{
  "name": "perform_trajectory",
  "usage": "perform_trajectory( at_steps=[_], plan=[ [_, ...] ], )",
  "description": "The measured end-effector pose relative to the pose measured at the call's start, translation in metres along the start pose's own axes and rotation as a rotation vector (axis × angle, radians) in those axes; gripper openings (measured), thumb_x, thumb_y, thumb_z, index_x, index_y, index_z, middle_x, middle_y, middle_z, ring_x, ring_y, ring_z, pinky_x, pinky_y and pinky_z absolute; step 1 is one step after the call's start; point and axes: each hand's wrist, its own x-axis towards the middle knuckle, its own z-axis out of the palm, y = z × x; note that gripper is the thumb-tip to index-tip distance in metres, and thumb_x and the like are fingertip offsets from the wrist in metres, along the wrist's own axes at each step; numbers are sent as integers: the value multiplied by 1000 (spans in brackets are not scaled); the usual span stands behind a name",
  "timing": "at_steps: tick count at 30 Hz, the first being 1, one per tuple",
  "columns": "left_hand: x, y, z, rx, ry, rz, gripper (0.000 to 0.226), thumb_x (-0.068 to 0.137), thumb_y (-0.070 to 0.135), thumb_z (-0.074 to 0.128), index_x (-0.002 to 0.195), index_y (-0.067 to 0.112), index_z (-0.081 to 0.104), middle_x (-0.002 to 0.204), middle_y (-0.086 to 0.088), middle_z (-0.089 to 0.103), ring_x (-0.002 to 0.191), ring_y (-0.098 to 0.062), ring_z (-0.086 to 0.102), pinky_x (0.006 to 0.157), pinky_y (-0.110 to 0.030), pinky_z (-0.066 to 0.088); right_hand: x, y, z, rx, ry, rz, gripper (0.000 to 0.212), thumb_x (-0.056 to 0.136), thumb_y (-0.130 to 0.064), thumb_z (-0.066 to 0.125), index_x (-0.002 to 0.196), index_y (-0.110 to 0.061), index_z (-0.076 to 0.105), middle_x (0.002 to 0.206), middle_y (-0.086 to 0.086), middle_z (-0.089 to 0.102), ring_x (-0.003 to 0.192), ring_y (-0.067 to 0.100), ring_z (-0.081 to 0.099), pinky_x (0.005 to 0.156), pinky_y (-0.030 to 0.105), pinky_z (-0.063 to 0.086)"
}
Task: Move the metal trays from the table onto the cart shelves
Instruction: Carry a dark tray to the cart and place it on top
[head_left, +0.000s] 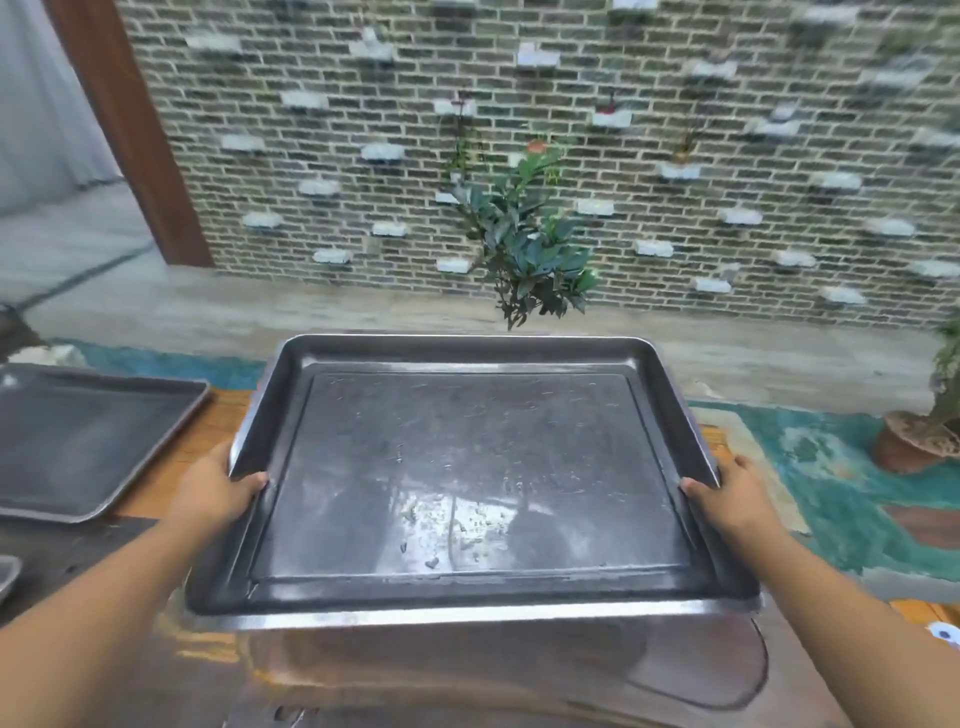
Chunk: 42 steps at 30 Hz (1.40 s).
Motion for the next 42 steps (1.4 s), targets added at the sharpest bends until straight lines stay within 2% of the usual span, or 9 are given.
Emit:
perform_trajectory(
  at_steps=[3, 10, 14, 19, 22, 24, 30, 38, 42],
  plan=[
    [-18, 20, -41, 2, 57, -2, 44, 83, 17, 75, 124, 12, 61, 112, -17, 69, 99, -36, 64, 77, -37, 42, -4, -25, -34, 91, -31, -48, 26, 86, -24, 70, 109, -14, 67, 98, 16, 70, 89, 35, 66, 86, 46, 53],
    [-72, 41, -102, -29, 116, -39, 22, 83, 12, 72, 102, 12, 62, 100, -14, 69, 80, -27, 60, 74, -36, 44, -12, -60, -90, 112, -103, -129, 23, 90, -22, 68, 108, -8, 66, 96, 17, 71, 85, 32, 65, 77, 36, 48],
    [-104, 28, -131, 5, 163, -97, 29, 82, 12, 74, 109, 6, 64, 101, -15, 68, 82, -28, 59, 75, -35, 44, -18, -79, -88, 145, -163, -182, 21, 89, -17, 68, 105, -4, 65, 97, 20, 71, 89, 35, 67, 84, 42, 53],
    [-162, -21, -171, -9, 236, -238, 32, 83, 10, 74, 113, 4, 64, 103, -17, 67, 82, -29, 60, 75, -35, 45, -36, -125, -57, 133, -242, -324, 12, 90, -16, 69, 94, -6, 64, 80, 11, 68, 70, 25, 62, 56, 29, 41],
    [-204, -58, -199, -2, 297, -316, 34, 84, 9, 73, 115, 0, 63, 111, -20, 67, 86, -28, 59, 78, -36, 44, -55, -160, -27, 130, -307, -419, 12, 89, -15, 70, 79, -15, 62, 79, 13, 70, 74, 29, 66, 67, 34, 51],
    [-232, -83, -221, 0, 337, -372, 35, 83, 9, 75, 115, 1, 64, 110, -20, 68, 87, -28, 60, 78, -36, 43, -72, -187, -8, 104, -355, -463, 14, 88, -21, 70, 87, -10, 63, 87, 15, 70, 82, 32, 67, 78, 39, 53],
    [-310, -156, -282, 4, 464, -536, 31, 82, 10, 76, 110, 3, 65, 107, -18, 69, 82, -26, 59, 75, -36, 43, -135, -279, 55, 93, -477, -634, 18, 87, -22, 71, 97, -8, 67, 91, 14, 72, 86, 31, 67, 80, 37, 52],
    [-378, -265, -392, -2, 620, -680, 35, 81, 14, 78, 109, -1, 65, 105, -21, 68, 86, -31, 62, 77, -36, 45, -260, -419, 138, 100, -598, -842, 8, 89, -19, 69, 89, -13, 64, 81, 7, 70, 69, 19, 63, 57, 29, 43],
    [-405, -324, -447, -6, 682, -741, 34, 78, 14, 81, 106, 1, 67, 100, -18, 69, 85, -30, 63, 77, -36, 47, -327, -488, 186, 109, -639, -927, 10, 89, -18, 69, 93, -10, 66, 77, 5, 68, 64, 15, 60, 56, 27, 39]
  ],
)
